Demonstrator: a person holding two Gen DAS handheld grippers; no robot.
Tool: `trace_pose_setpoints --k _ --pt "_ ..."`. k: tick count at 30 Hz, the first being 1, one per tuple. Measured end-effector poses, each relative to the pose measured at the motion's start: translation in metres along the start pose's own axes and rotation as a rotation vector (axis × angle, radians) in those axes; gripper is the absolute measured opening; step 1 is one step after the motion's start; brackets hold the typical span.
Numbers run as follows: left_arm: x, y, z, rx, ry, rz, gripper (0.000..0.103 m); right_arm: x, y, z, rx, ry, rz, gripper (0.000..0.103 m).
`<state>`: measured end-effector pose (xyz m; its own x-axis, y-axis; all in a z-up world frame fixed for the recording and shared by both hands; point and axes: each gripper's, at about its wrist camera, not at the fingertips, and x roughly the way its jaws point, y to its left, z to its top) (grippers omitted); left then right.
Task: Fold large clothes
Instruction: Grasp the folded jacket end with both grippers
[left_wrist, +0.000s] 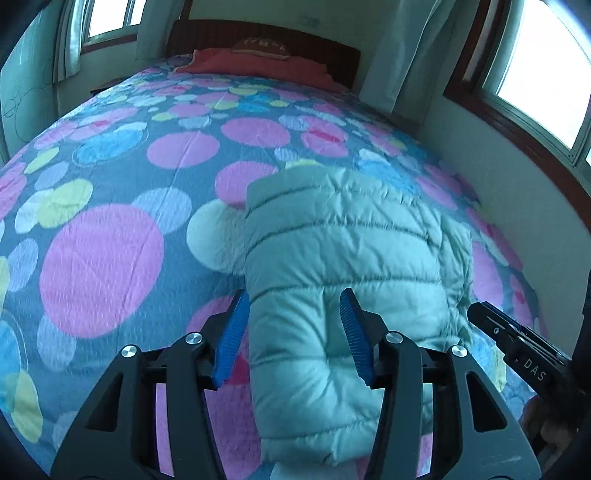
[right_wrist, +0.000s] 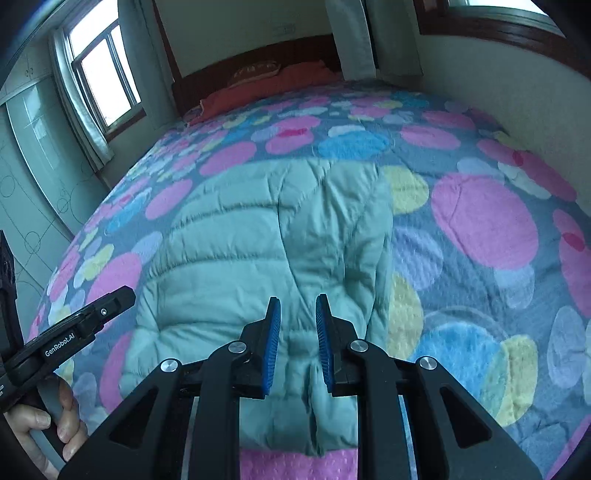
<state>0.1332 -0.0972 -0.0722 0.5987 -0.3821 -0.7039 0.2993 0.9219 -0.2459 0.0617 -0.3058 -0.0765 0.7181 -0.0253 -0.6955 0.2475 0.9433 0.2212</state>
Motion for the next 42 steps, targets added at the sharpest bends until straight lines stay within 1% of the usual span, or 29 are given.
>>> trace_pose_setpoints --k 4,6,8,10,11,14,17,19,21,30,42 --pt "0.026 -0.006 0.035 -0.013 0.009 -0.019 0.05 0.021 -0.001 0.038 0.0 -0.047 -0.005 0.02" --pt "0.042 -0.008 0.045 -0.025 0.023 -0.018 0.05 0.035 -0.003 0.049 0.006 -0.042 0.005 0.02" --pt "0.057 -0.009 0.049 -0.027 0.04 -0.002 0.051 0.05 -0.005 0.052 0.006 -0.028 -0.009 0.02" --pt "0.072 -0.009 0.047 -0.028 0.064 0.022 0.051 0.066 -0.008 0.049 0.011 0.003 -0.023 0.02" --pt "0.078 -0.009 0.045 -0.031 0.078 0.027 0.053 0.074 -0.01 0.046 0.015 0.02 -0.031 0.02" --pt "0.095 -0.008 0.036 -0.021 0.107 0.05 0.062 0.093 -0.016 0.034 0.032 0.057 -0.04 0.02" --pt "0.103 -0.007 0.03 -0.032 0.111 0.06 0.063 0.105 -0.02 0.025 0.041 0.07 -0.036 0.02" --pt "0.108 -0.009 0.027 -0.017 0.107 0.08 0.063 0.11 -0.021 0.023 0.044 0.075 -0.041 0.02" --pt "0.112 -0.011 0.025 -0.011 0.102 0.092 0.063 0.113 -0.022 0.02 0.047 0.071 -0.044 0.02" --pt "0.125 -0.012 0.017 -0.001 0.072 0.103 0.064 0.119 -0.022 0.011 0.036 0.01 -0.061 0.02" --pt "0.132 -0.012 0.013 0.015 0.046 0.113 0.064 0.122 -0.02 0.008 0.028 -0.006 -0.076 0.02"
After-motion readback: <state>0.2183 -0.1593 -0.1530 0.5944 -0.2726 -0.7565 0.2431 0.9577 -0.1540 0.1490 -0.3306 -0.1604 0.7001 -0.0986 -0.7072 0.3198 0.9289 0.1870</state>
